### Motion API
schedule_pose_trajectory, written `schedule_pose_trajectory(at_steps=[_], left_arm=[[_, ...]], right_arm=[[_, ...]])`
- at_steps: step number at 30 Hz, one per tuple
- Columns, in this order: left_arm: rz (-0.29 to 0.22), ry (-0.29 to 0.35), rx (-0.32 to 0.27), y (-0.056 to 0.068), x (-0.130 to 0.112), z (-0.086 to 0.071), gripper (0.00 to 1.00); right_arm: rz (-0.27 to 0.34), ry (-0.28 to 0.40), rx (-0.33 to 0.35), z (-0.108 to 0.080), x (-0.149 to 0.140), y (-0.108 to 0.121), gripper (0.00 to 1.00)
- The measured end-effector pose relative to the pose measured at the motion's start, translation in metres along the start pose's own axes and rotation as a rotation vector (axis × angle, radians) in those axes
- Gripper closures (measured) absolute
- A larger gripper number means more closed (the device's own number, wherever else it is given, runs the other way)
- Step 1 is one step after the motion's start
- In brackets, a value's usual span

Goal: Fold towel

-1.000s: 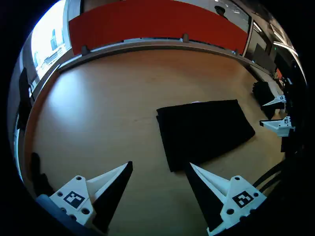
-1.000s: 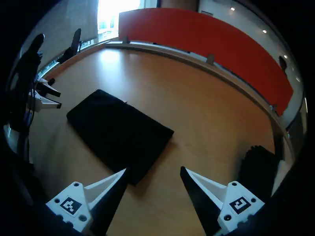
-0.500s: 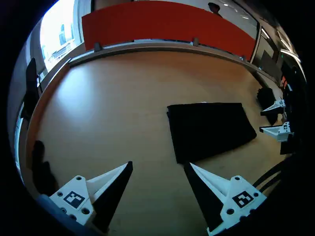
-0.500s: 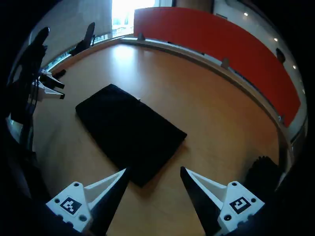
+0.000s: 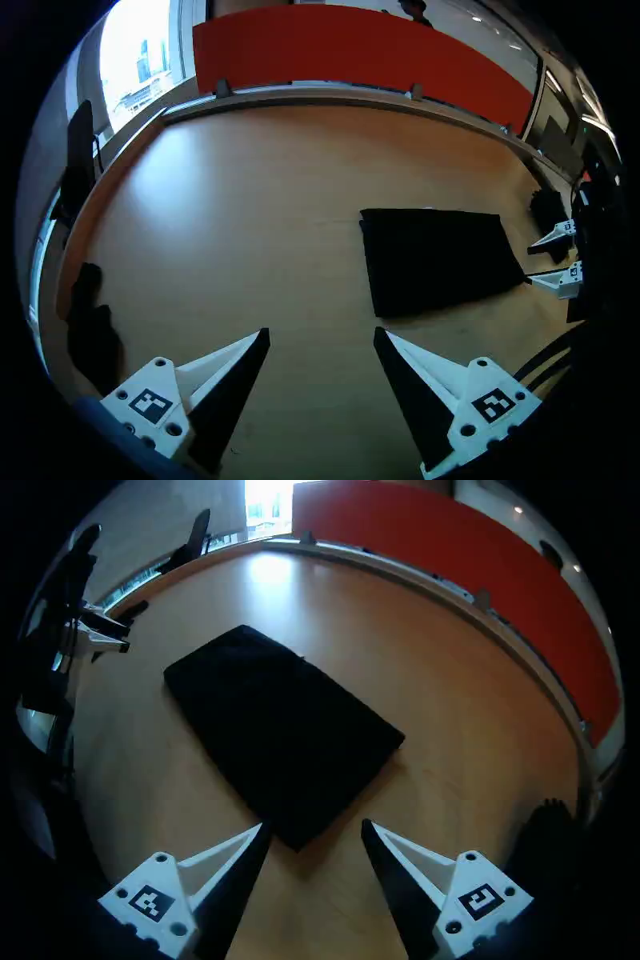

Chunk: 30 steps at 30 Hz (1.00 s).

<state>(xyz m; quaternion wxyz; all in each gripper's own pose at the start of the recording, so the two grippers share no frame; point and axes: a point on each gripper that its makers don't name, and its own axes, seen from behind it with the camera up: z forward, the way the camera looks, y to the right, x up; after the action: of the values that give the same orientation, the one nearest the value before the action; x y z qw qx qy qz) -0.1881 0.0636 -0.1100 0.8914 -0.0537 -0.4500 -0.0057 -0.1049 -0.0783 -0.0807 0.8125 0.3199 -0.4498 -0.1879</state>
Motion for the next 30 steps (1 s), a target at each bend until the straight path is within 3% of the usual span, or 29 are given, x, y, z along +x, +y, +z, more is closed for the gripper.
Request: schedule_pose_trajectory(at_steps=[3, 7, 15, 30], left_arm=[[-0.011, 0.000, 0.004, -0.002, -0.002, -0.003, 0.03], [-0.018, -0.001, 0.011, -0.004, -0.005, -0.004, 0.03], [-0.025, 0.000, 0.015, -0.007, -0.008, -0.006, 0.03], [-0.026, -0.006, 0.016, -0.012, -0.013, -0.005, 0.03]], right_arm=[[-0.009, -0.017, 0.016, 0.003, -0.007, -0.003, 0.24], [-0.019, -0.048, 0.040, 0.006, -0.016, -0.007, 0.44], [-0.022, -0.072, 0.069, 0.010, -0.020, -0.013, 0.51], [-0.029, -0.078, 0.088, 0.009, -0.019, -0.019, 0.94]])
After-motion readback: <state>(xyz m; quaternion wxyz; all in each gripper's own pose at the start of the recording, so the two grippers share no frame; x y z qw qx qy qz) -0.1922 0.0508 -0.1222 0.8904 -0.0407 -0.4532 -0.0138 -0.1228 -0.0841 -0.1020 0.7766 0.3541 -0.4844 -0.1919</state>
